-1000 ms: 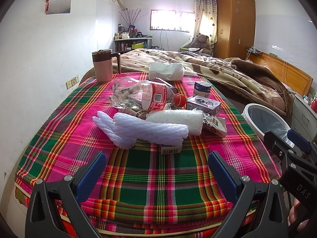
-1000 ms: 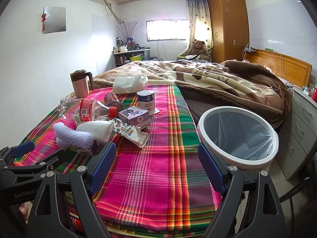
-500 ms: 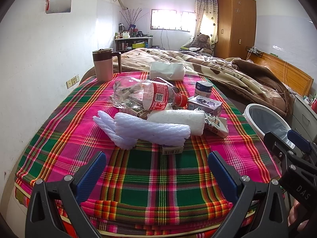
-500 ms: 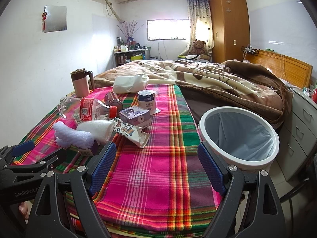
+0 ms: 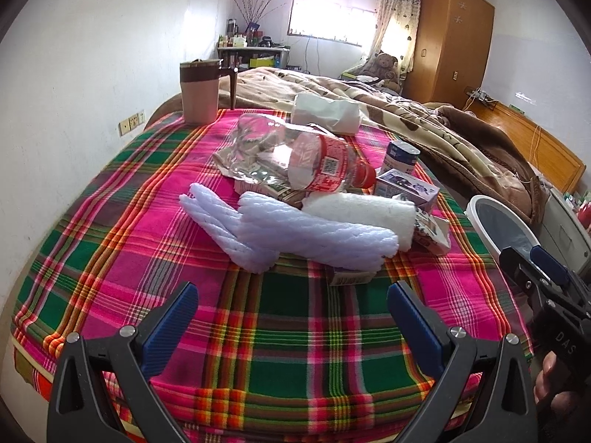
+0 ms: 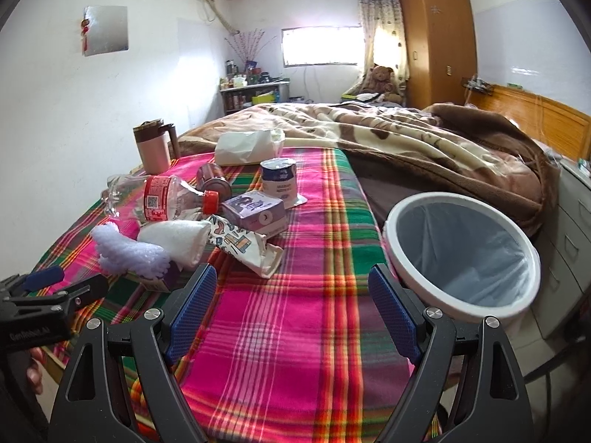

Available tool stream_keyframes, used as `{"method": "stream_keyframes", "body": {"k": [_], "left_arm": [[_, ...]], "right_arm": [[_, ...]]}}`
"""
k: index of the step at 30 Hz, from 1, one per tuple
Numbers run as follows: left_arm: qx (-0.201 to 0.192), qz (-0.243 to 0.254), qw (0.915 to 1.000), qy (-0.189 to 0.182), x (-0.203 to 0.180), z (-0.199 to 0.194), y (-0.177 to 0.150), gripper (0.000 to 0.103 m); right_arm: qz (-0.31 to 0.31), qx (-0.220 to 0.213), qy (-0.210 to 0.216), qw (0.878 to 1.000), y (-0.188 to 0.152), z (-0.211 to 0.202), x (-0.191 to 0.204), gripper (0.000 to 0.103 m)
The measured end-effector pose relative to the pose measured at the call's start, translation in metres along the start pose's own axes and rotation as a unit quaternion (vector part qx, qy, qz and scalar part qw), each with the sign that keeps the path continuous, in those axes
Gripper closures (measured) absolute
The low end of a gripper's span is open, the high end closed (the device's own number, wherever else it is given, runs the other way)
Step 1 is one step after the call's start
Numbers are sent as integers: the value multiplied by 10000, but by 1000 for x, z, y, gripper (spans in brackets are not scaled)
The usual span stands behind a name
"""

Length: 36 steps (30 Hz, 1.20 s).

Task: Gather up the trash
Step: 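Grasp the printed white tube with the right tool while the left tool grasps a white foam net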

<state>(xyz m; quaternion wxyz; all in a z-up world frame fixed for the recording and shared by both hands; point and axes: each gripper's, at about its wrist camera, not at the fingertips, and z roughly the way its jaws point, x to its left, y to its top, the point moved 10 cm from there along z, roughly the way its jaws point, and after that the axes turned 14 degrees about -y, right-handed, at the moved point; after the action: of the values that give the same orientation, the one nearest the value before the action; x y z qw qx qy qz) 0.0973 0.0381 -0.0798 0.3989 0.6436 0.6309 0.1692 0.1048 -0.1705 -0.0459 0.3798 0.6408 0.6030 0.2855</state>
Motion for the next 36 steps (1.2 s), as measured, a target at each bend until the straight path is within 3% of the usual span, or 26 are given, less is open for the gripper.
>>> {"method": "stream_keyframes", "body": {"k": [5, 10, 14, 18, 28, 36], "left_arm": [[73, -386, 9990, -189, 18, 6, 7, 0], [16, -623, 9980, -72, 41, 7, 13, 0], [106, -887, 9958, -186, 54, 12, 12, 4], [189, -1062, 9942, -42, 68, 20, 11, 12], [328, -1271, 9913, -61, 80, 42, 18, 17], [421, -1307, 9905, 67, 84, 59, 24, 18]], "right_arm": [[-238, 170, 200, 9994, 1, 17, 14, 17], [-377, 310, 284, 9984, 0, 29, 24, 17], [-485, 333, 359, 9976, 3, 34, 29, 17], [-546, 370, 411, 9970, 4, 38, 34, 18], [-645, 712, 545, 9939, -3, 56, 42, 28], [-865, 946, 699, 9893, -7, 66, 55, 30]]}}
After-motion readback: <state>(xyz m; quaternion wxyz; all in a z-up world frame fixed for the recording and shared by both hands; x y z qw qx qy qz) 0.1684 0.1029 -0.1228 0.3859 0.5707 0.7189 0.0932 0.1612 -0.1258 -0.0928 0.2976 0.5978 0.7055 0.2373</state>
